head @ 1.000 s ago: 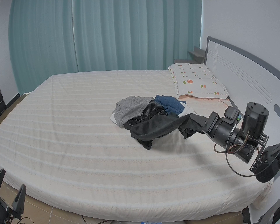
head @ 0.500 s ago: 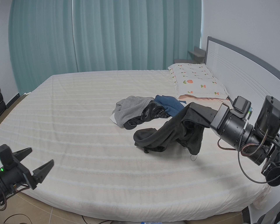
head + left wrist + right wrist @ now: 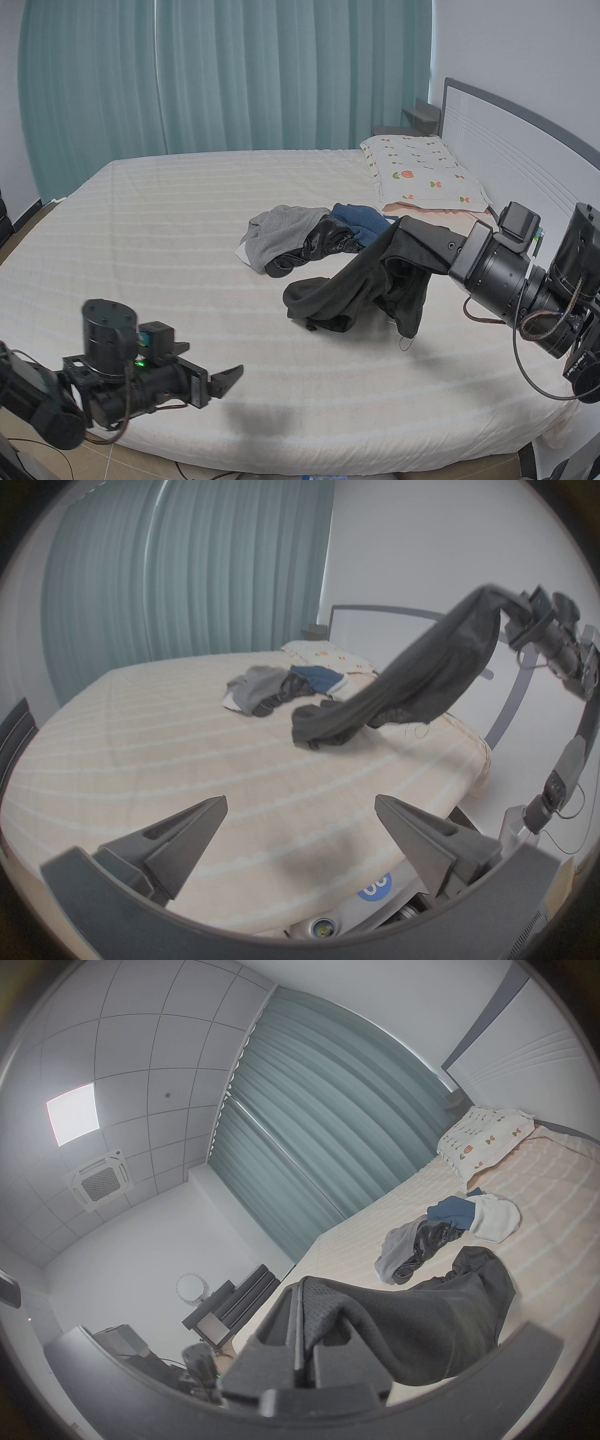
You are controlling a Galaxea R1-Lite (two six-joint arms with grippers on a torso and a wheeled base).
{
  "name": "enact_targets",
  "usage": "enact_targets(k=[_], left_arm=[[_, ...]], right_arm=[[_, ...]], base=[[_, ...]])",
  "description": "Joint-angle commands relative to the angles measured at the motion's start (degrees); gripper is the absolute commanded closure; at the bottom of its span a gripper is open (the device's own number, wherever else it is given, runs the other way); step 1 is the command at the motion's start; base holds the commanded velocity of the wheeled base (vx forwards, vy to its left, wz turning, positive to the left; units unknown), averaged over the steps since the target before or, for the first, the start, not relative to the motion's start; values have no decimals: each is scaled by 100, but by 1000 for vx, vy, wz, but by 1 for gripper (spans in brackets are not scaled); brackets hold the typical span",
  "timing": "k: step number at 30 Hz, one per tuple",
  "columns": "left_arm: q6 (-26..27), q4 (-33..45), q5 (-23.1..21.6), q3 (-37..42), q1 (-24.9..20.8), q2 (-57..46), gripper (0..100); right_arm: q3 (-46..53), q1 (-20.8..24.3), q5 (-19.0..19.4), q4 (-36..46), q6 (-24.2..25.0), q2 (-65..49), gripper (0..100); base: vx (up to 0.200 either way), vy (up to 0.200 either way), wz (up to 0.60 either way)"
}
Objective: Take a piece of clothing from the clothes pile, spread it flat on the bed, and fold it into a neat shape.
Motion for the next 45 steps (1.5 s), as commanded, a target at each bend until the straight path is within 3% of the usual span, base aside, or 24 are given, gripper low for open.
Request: enact_targets(k=[1, 6, 22, 45], left_arm=[[-572, -567, 549, -631, -869, 1746, 0], [-933, -603, 883, -1009, -1054, 2018, 0], [-748, -2053, 927, -1238, -1010, 2985, 0], [-687, -2062, 1068, -2424, -746, 4040, 0]], right_arm=[[-337, -2, -6, 15, -134, -279, 100], [-513, 192, -6, 376, -231, -227, 100], [-952, 332, -33, 437, -310, -130, 100], [-1005, 403, -33, 420, -319, -148, 100]], base=[[0, 0, 0], [0, 0, 0], [0, 0, 0], [0, 0, 0]])
